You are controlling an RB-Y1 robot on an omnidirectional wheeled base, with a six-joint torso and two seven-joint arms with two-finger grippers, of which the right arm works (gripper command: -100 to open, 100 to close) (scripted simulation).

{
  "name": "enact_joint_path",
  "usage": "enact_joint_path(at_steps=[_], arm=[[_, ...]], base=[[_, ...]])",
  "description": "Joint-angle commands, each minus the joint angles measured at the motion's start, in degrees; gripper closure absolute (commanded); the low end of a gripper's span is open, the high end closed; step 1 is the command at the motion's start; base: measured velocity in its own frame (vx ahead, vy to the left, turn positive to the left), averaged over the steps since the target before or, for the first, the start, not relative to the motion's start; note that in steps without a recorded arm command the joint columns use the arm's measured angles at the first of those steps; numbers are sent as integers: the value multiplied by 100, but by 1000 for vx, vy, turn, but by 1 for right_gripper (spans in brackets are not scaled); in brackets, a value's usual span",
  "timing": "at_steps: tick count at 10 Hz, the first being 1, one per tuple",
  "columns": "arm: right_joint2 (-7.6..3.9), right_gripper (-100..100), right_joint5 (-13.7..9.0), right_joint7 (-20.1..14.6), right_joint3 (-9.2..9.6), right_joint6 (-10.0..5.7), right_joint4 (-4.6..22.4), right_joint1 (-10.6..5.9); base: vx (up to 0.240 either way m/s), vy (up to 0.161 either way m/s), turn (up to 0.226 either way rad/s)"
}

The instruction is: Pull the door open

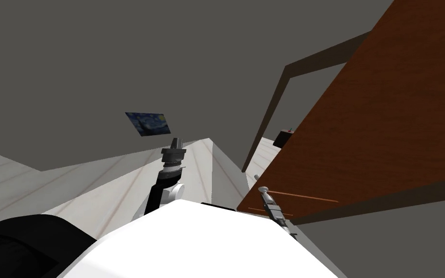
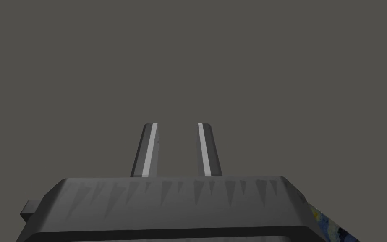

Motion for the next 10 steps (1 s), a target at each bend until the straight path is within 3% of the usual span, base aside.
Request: enact_joint_path(at_steps=[1,5,6,10], arm=[[-52,100,20,-65,45,-122,50,27],[-128,100,70,-203,153,-378,211,49],[-101,100,73,-182,152,-329,216,40],[-140,100,88,-288,263,-554,415,22]], base=[[-222,-66,155],[-217,-71,151],[-85,-25,29],[-184,-64,157]])
